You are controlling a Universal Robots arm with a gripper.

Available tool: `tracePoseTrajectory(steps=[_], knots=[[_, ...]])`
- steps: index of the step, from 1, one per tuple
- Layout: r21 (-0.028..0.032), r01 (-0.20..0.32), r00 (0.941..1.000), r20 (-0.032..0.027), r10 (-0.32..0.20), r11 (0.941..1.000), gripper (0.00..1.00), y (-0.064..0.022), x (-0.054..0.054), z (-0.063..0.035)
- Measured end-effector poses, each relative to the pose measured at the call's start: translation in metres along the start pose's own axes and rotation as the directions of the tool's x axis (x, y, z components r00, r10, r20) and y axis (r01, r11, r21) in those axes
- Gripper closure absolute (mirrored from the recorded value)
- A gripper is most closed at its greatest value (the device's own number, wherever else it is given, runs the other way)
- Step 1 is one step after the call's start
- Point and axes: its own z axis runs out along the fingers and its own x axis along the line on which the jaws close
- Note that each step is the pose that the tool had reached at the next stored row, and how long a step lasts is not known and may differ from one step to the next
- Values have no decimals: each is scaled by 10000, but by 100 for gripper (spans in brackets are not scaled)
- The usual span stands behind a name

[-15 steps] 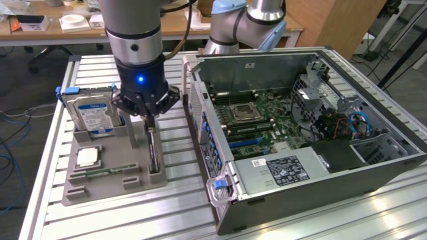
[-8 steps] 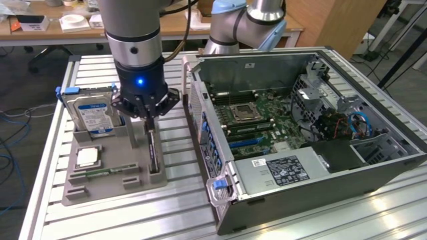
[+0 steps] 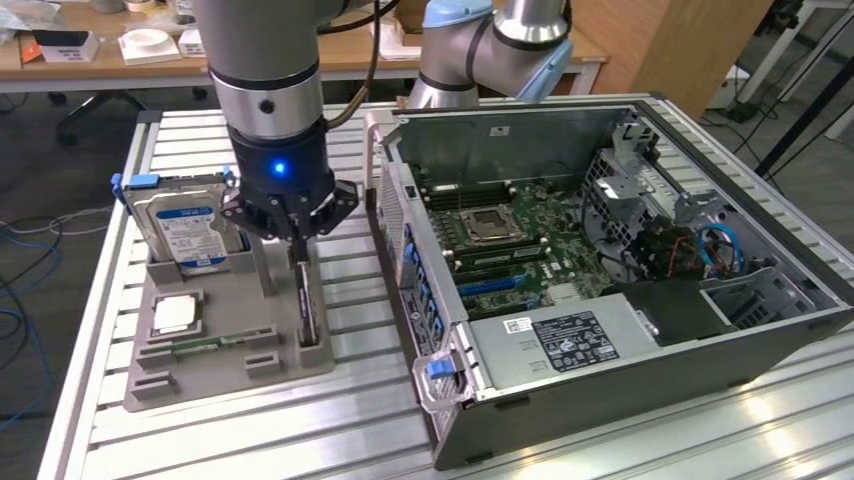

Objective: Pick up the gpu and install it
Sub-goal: 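Pick up the gpu and move the gpu toward the slot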

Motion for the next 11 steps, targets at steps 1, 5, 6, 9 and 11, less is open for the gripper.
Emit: tracePoseTrajectory(steps=[1, 5, 6, 9, 11], knots=[[0, 0, 10000, 0, 0, 10000, 89, -1, 1, 3], [1, 0, 10000, -1, 0, 10000, 89, -4, 6, 18], [1, 0, 10000, 0, 0, 10000, 89, -4, 6, 19], [-1, 0, 10000, 1, 0, 10000, 89, -5, 7, 28], [0, -1, 10000, 0, 1, 10000, 89, -8, 11, 36]])
